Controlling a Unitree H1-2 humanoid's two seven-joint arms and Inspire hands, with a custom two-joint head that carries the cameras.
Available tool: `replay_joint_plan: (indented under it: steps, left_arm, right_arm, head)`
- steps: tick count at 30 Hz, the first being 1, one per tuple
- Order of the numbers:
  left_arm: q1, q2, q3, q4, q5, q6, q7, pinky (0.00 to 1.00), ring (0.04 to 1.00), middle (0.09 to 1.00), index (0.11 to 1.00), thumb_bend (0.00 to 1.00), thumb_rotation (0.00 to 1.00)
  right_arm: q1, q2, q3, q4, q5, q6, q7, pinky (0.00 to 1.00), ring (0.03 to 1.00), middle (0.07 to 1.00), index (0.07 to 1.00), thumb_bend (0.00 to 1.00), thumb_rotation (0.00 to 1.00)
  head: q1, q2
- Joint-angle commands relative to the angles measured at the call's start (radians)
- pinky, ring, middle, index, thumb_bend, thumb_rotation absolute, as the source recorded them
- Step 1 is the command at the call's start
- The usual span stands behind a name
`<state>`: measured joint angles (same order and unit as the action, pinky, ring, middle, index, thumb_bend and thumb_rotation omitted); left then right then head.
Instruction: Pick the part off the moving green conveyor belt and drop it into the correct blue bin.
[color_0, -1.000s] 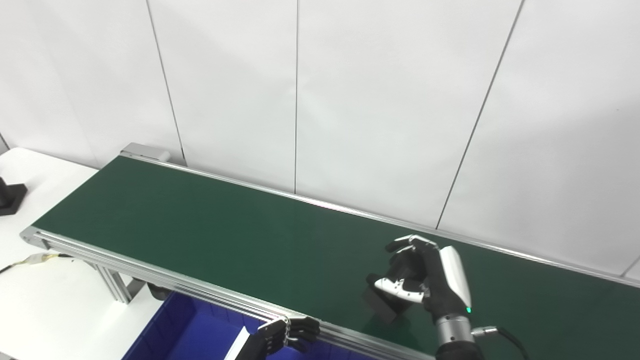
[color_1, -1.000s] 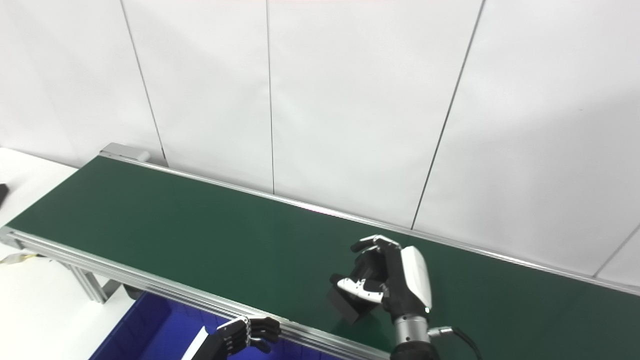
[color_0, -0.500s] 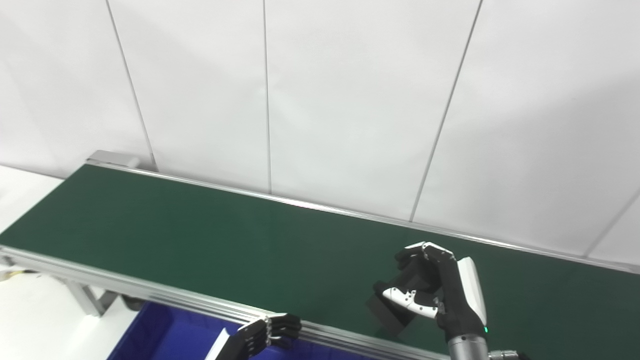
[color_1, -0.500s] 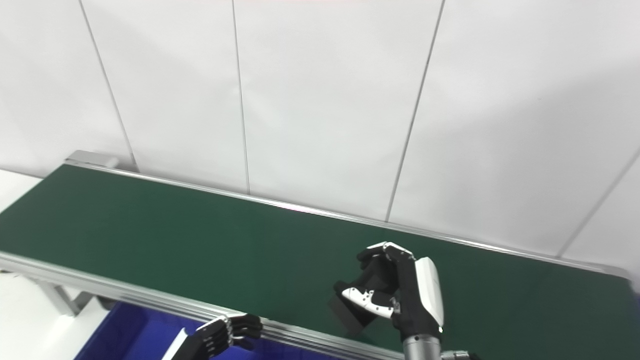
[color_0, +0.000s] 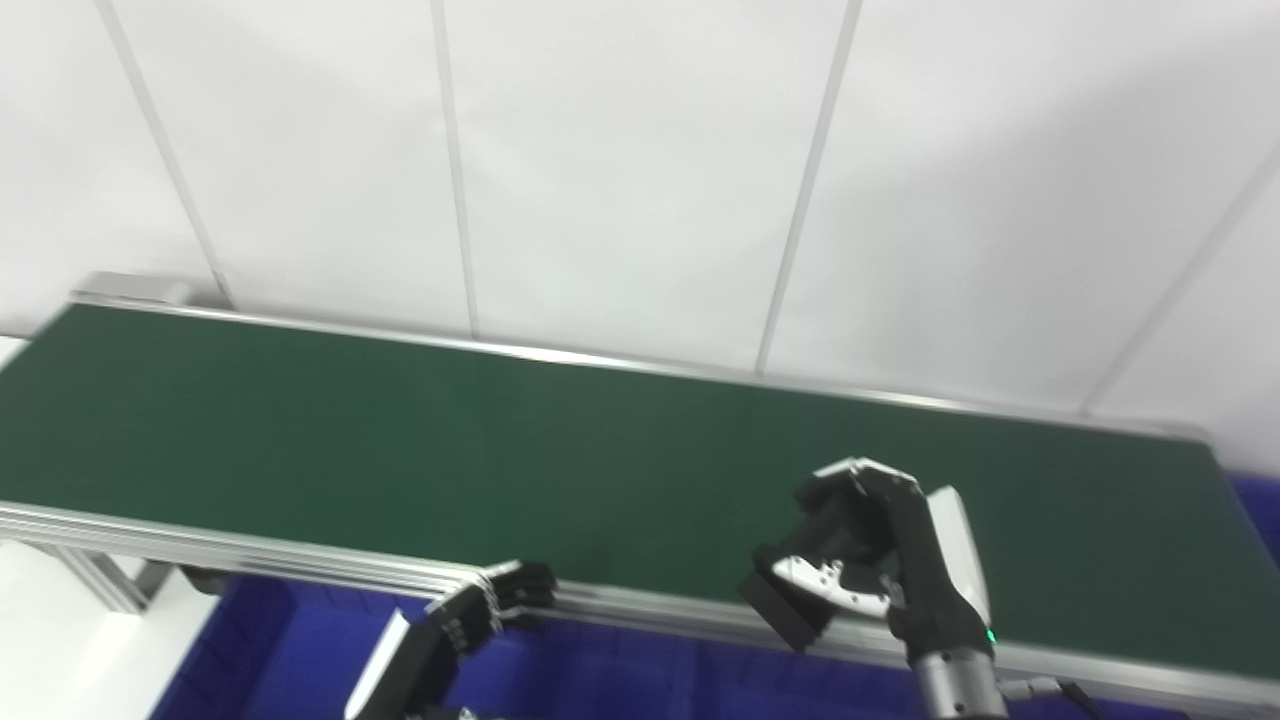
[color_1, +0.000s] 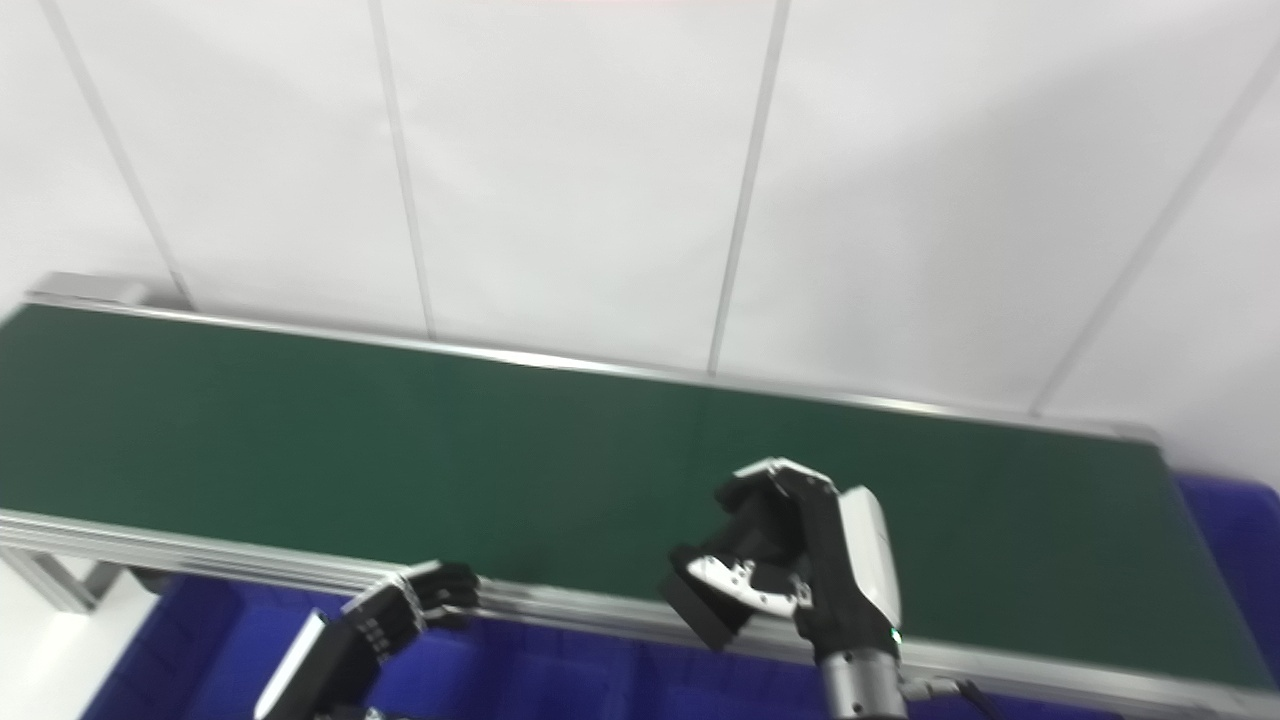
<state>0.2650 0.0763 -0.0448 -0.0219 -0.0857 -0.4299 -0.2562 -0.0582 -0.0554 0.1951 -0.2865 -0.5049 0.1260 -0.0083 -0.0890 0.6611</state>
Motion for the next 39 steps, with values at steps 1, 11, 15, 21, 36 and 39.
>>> replay_joint_plan:
  steps: [1, 11, 15, 21, 36, 39]
  left_arm:
    - [-0.007, -0.015, 0.006, -0.034, -0.019, -0.04, -0.026, 0.68, 0.741, 0.766, 0.765, 0.96, 0.28]
    - [-0.002, -0.022, 0.007, -0.061, -0.023, -0.04, -0.05, 0.68, 0.733, 0.759, 0.762, 0.96, 0.25]
    - [-0.005, -0.021, 0.005, -0.065, -0.025, -0.039, -0.05, 0.68, 0.729, 0.755, 0.757, 0.95, 0.25]
    - [-0.01, -0.017, 0.01, -0.074, -0.015, -0.039, -0.037, 0.67, 0.726, 0.753, 0.762, 0.94, 0.26]
    - [-0.015, 0.014, 0.017, -0.083, -0.031, -0.039, -0.043, 0.67, 0.723, 0.759, 0.772, 0.93, 0.26]
    - [-0.013, 0.02, 0.016, -0.079, -0.038, -0.039, -0.045, 0.67, 0.723, 0.761, 0.774, 0.92, 0.26]
  right_arm:
    - [0.008, -0.017, -0.009, -0.065, -0.016, 0.002, 0.008, 0.35, 0.424, 0.532, 0.461, 0.51, 0.0]
    - [0.114, -0.058, -0.043, -0.128, -0.003, -0.007, 0.034, 0.34, 0.408, 0.517, 0.488, 0.51, 0.0]
    - [0.145, -0.062, -0.049, -0.128, -0.009, -0.014, 0.031, 0.34, 0.415, 0.526, 0.478, 0.51, 0.0]
    - [0.201, -0.064, -0.045, -0.095, -0.011, -0.049, 0.012, 0.36, 0.427, 0.517, 0.474, 0.51, 0.0]
    - [0.215, -0.048, -0.043, 0.107, -0.059, -0.01, -0.047, 0.35, 0.408, 0.501, 0.499, 0.51, 0.0]
    - [0.201, -0.042, -0.047, 0.153, -0.064, 0.019, -0.041, 0.35, 0.407, 0.502, 0.505, 0.51, 0.0]
  head:
    - [-0.001, 0.01]
    - [-0.013, 0.07]
    - [-0.015, 0.09]
    - [-0.019, 0.124]
    - [-0.045, 0.159]
    - [-0.044, 0.157]
